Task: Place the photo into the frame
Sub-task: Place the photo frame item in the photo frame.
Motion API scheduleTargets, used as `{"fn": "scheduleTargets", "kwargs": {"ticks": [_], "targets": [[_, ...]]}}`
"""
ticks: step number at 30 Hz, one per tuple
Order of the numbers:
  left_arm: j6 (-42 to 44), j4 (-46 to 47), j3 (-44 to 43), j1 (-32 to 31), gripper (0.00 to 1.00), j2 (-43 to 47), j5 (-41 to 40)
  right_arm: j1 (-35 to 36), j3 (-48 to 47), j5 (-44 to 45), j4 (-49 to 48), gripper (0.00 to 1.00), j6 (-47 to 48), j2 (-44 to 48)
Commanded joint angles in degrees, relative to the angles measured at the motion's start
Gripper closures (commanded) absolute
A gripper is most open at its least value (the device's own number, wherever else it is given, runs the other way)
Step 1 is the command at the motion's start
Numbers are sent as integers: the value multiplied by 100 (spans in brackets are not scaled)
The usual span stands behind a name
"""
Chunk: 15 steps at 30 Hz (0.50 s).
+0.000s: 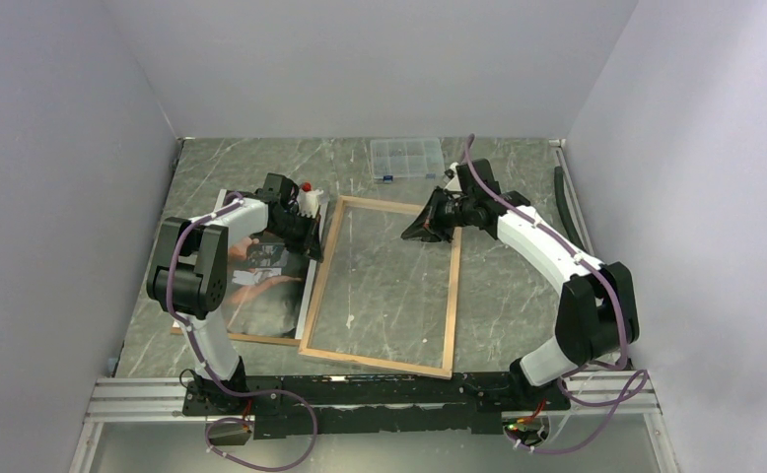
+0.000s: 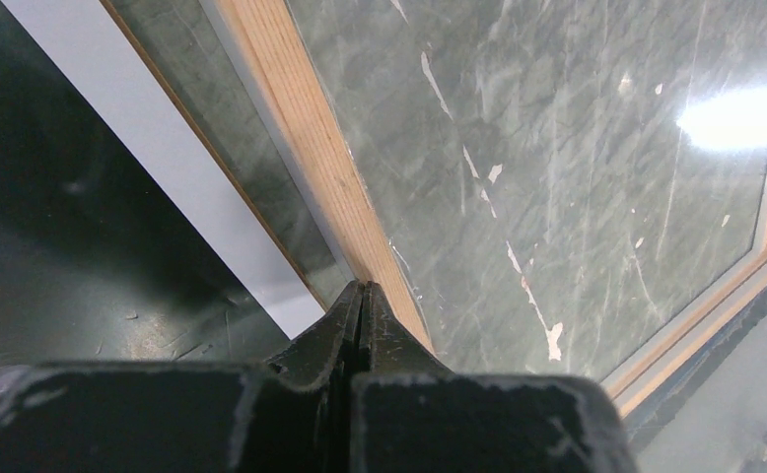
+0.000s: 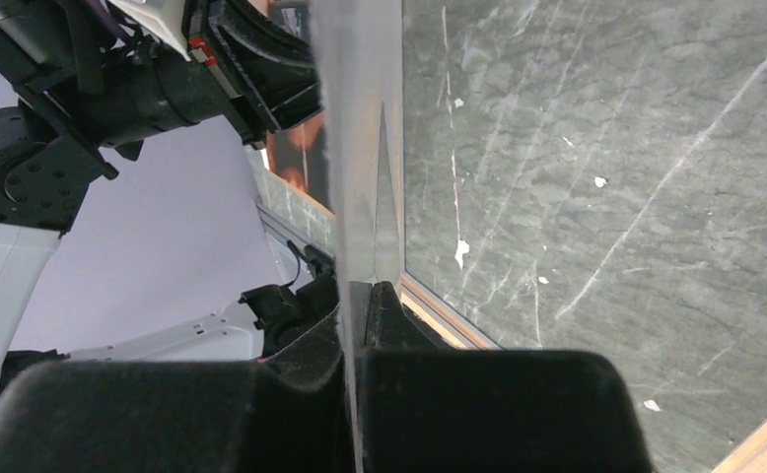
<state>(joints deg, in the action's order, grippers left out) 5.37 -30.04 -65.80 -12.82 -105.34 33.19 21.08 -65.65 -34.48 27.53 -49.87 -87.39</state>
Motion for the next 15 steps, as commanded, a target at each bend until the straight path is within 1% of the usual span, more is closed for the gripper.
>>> {"fn": "scheduleTargets", "kwargs": {"ticks": [1, 6, 15], "targets": [[178, -239, 178, -67, 97, -77, -52, 389, -145, -78, -195, 100, -203, 7], [175, -230, 182, -71, 97, -61, -42, 533, -339, 40, -180, 100, -282, -71], [195, -235, 192, -72, 97, -59, -42, 709, -360, 111, -291, 100, -426, -79]]}}
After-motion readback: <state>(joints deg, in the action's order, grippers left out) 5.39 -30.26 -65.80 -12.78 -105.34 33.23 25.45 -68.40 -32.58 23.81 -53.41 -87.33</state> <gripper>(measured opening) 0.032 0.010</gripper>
